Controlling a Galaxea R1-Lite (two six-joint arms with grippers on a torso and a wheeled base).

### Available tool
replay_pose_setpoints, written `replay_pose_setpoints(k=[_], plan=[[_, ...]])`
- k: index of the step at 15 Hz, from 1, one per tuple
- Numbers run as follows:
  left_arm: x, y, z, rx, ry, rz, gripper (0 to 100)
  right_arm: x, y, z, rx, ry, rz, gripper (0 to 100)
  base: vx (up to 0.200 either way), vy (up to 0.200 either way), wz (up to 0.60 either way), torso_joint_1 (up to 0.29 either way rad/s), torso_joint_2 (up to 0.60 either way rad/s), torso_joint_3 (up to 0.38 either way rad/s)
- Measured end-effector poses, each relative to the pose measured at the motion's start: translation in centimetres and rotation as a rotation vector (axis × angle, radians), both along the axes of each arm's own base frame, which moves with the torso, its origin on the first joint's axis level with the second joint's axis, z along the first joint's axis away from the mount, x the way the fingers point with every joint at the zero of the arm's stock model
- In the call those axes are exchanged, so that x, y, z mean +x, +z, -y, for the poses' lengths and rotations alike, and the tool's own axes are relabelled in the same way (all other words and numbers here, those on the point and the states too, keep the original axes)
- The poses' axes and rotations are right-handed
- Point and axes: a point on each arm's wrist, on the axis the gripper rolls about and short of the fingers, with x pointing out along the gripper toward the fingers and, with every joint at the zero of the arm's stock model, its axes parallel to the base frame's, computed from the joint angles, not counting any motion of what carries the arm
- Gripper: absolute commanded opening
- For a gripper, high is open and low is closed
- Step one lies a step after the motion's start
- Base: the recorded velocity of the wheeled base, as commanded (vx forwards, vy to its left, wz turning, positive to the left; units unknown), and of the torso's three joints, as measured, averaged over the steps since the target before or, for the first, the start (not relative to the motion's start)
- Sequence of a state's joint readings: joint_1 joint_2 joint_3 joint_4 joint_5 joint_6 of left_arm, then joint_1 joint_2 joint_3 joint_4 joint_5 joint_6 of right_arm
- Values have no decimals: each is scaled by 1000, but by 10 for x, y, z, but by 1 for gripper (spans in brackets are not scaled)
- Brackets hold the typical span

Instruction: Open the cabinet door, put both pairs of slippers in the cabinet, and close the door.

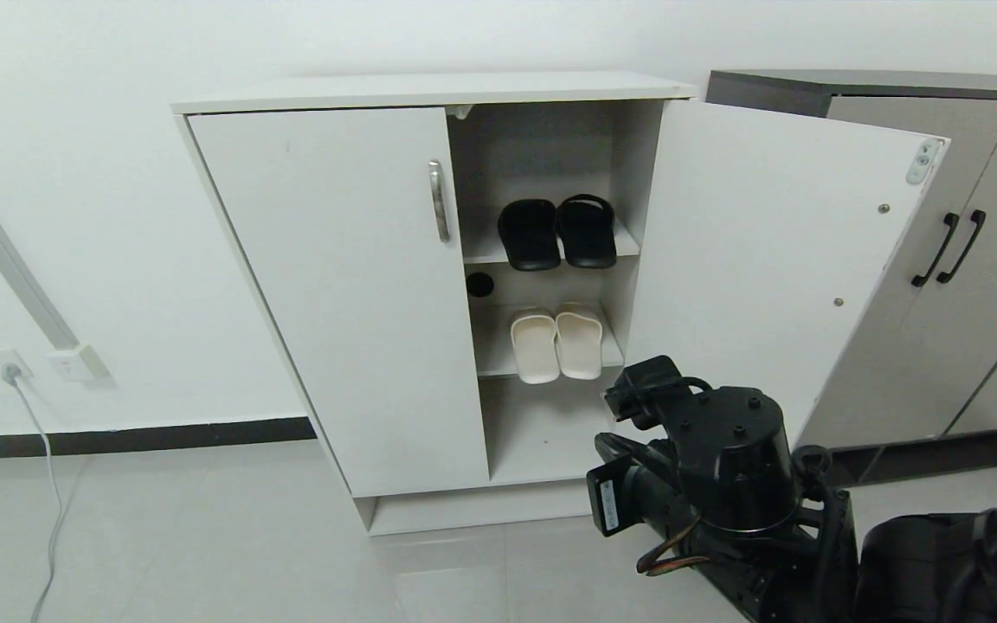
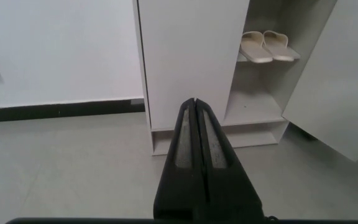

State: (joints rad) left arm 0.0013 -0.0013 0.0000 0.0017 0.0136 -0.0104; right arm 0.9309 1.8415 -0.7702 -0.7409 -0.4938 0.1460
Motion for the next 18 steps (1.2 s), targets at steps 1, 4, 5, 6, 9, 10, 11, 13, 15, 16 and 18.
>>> replay_pose_setpoints(k=[1, 4, 5, 6, 9, 10, 11, 13, 15, 16, 18], plan=[[0, 0, 0, 0, 0, 0, 0, 0, 0, 0, 1, 0, 0, 0, 0, 0, 0, 0, 0, 0], [0, 0, 0, 0, 0, -1, 0, 0, -1, 0, -1, 0, -2, 0, 0, 0, 0, 0, -141, -156], [0, 0, 0, 1, 0, 3, 0, 0, 0, 0, 1, 0, 1, 0, 0, 0, 0, -7, -51, -344], [0, 0, 0, 1, -1, -3, 0, 0, -1, 0, -2, 2, -2, 0, 0, 0, 0, 17, -286, -373], [0, 0, 0, 0, 0, 2, 0, 0, -1, -1, -2, 4, -1, 0, 0, 0, 0, 32, -535, -370], [0, 0, 0, 1, 0, 1, 0, 0, -2, -1, -3, 1, -2, 0, 0, 0, 0, 95, -471, -364], [0, 0, 0, 1, -1, 0, 0, 1, -2, -1, -3, 0, -2, 0, 0, 0, 0, 100, -452, -354], [0, 0, 0, 1, 0, 1, 0, 1, -2, 0, -4, -1, -3, 0, 0, 0, 0, 119, -459, -352], [0, 0, 0, 2, 0, 0, 0, 0, -2, -1, -4, 0, -3, 0, 0, 0, 0, 129, -461, -332], [0, 0, 0, 2, 0, 0, 0, 1, -2, 0, -5, -1, -3, 0, 0, 0, 0, 144, -466, -325], [0, 0, 0, 3, -2, 0, 0, 1, -2, -1, -4, 0, -2, 0, 0, 0, 0, 156, -471, -332]])
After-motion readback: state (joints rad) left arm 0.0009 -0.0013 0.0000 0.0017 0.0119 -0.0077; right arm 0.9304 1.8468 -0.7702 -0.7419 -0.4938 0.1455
